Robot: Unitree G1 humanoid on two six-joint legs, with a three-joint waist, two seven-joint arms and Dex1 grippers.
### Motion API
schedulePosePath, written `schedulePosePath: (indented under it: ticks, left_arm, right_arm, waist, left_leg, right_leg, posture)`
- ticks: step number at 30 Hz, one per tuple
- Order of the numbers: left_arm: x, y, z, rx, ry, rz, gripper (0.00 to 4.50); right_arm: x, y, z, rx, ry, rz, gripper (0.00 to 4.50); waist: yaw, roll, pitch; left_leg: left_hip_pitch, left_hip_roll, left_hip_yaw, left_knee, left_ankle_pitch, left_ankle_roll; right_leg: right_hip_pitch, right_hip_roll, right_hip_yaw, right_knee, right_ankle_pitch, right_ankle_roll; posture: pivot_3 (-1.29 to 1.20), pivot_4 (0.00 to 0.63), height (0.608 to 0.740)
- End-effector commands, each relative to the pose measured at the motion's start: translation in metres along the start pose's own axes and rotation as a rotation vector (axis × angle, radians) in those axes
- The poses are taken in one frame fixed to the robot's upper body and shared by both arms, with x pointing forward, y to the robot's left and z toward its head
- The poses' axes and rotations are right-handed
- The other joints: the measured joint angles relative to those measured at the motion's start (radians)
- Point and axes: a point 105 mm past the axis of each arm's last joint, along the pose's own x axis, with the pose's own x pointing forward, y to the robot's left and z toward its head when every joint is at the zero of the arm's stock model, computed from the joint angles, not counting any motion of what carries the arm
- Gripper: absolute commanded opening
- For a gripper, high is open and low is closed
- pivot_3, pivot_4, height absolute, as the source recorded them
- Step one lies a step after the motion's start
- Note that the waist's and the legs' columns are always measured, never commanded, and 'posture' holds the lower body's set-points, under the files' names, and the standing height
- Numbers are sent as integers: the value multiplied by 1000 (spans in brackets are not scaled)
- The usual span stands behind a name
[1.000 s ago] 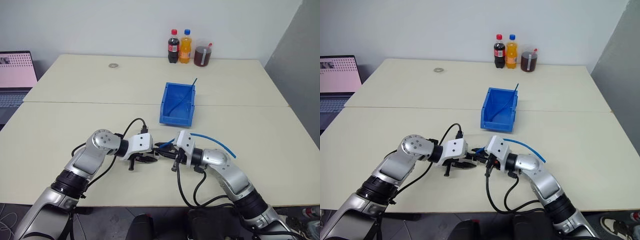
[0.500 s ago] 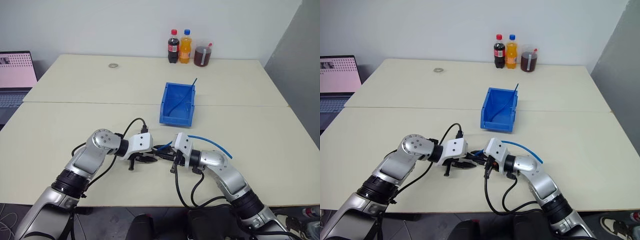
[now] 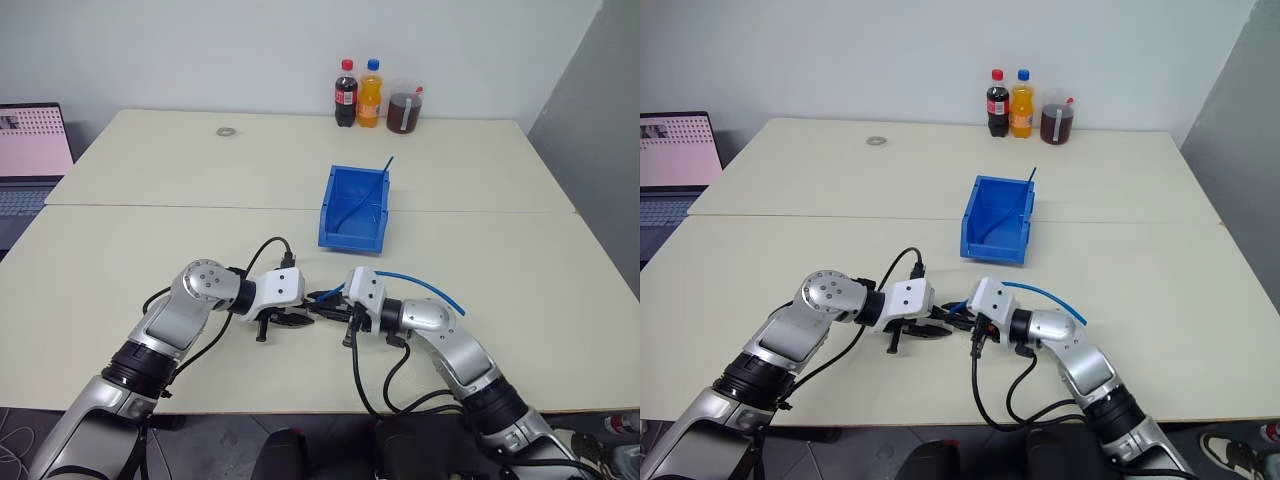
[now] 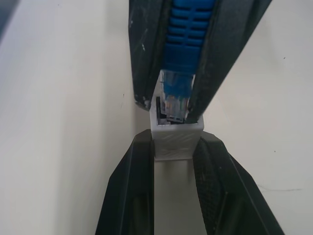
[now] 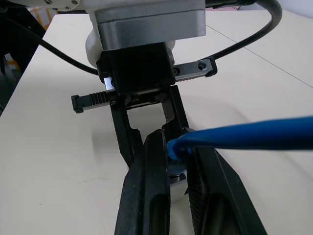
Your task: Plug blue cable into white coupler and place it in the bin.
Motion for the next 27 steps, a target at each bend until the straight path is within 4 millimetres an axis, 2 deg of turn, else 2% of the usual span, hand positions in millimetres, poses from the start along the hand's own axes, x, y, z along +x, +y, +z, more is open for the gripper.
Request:
schedulePosePath:
  ticks: [1, 11, 19, 27]
  left_arm:
    - [7, -13, -10, -9, 31, -67, 784]
    - [8, -13, -9, 3, 27, -65, 783]
    - [10, -11, -7, 10, 20, -60, 783]
    - [10, -11, -8, -3, 23, -48, 782]
  right_arm:
    - [-1, -5, -9, -36, 61, 23, 180]
    - [-3, 1, -9, -73, 84, 127, 179]
    - [9, -6, -9, -95, 127, 123, 179]
    - [-1, -7, -9, -67, 184, 127, 179]
  waist:
    - [0, 0, 0]
    - [-1, 0, 0]
    - [-1, 0, -1]
    - [0, 2, -3]
  left_leg:
    - [1, 0, 0, 0, 0, 0]
    - [3, 0, 0, 0, 0, 0]
    - [3, 0, 0, 0, 0, 0]
    - [6, 1, 0, 0, 0, 0]
  right_leg:
    - [0, 0, 0, 0, 0, 0]
    - [3, 1, 0, 0, 0, -1]
    - [3, 1, 0, 0, 2, -3]
    - [5, 3, 0, 1, 0, -1]
  posture:
    - [0, 150, 740]
    - [0, 150, 740]
    - [0, 150, 740]
    - [0, 150, 740]
